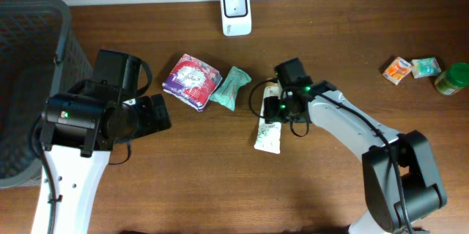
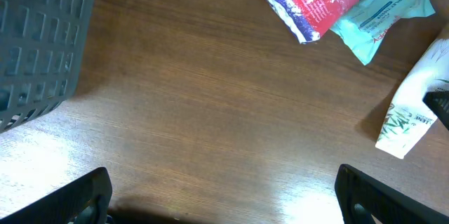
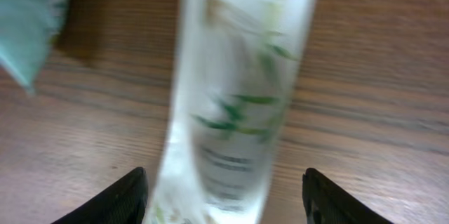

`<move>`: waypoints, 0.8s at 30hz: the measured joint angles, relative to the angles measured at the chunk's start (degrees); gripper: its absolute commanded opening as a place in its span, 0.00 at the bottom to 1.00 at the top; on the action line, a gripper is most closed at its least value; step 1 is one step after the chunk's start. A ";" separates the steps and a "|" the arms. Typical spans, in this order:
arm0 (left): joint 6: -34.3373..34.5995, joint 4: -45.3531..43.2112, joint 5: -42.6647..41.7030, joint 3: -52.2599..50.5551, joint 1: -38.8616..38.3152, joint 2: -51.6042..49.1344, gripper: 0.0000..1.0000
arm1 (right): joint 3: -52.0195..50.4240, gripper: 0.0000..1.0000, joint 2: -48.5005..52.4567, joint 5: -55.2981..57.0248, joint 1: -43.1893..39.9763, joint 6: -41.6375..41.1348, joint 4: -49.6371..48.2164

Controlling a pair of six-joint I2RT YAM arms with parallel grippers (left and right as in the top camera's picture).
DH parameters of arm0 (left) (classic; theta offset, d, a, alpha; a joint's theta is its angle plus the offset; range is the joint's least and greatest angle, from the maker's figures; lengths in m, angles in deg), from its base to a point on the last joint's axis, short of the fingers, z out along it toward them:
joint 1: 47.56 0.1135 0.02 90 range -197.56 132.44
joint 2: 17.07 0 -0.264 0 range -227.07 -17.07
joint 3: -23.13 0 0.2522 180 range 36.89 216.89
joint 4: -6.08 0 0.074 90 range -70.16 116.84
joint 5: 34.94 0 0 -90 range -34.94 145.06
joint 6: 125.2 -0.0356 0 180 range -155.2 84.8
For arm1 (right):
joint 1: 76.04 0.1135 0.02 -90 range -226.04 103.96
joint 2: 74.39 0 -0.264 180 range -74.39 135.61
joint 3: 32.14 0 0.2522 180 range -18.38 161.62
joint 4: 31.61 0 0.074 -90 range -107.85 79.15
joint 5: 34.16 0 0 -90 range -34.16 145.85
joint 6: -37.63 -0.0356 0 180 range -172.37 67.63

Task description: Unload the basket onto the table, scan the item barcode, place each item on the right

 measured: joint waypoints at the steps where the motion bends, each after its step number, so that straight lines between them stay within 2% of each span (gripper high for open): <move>1: 0.00 0.00 0.00 0.00 0.00 0.00 0.99 | 0.00 0.65 0.11 0.02 0.70 -0.46 -0.20; 2: 0.00 -0.02 0.00 0.00 0.00 0.00 0.99 | 0.00 0.62 0.52 0.11 0.94 -1.38 -0.35; 3: 0.00 0.00 0.00 0.00 0.00 0.00 0.99 | -0.04 0.46 2.89 0.46 0.96 -2.80 -0.72; 4: 0.00 -0.02 0.00 0.00 0.00 0.00 0.99 | -0.13 0.25 4.00 0.44 0.96 -3.15 -0.72; 6: 0.00 -0.02 0.00 0.00 0.00 0.00 0.99 | 0.07 0.07 5.09 -0.68 0.96 -3.85 -0.98; 11: 0.00 0.02 0.00 0.00 0.00 0.00 0.99 | 8.04 0.04 6.21 -0.87 0.96 -3.37 7.41; 13: 0.00 0.04 0.00 0.00 0.00 0.00 0.99 | 14.10 0.04 6.51 -0.44 0.96 -1.03 6.93; 15: 0.00 0.00 0.00 0.00 0.00 0.00 0.99 | 21.14 0.04 6.47 -0.42 0.96 2.34 -0.79; 18: 0.00 -0.17 0.00 0.00 0.00 0.00 0.99 | 21.94 0.04 6.97 -0.04 0.96 3.61 -19.15; 21: 0.00 -0.04 0.00 0.00 0.00 0.00 0.99 | 21.99 0.04 8.52 0.20 0.96 2.89 -32.06; 24: 0.00 0.04 0.00 0.00 0.00 0.00 0.99 | 25.51 0.04 10.19 2.64 0.90 2.82 -33.55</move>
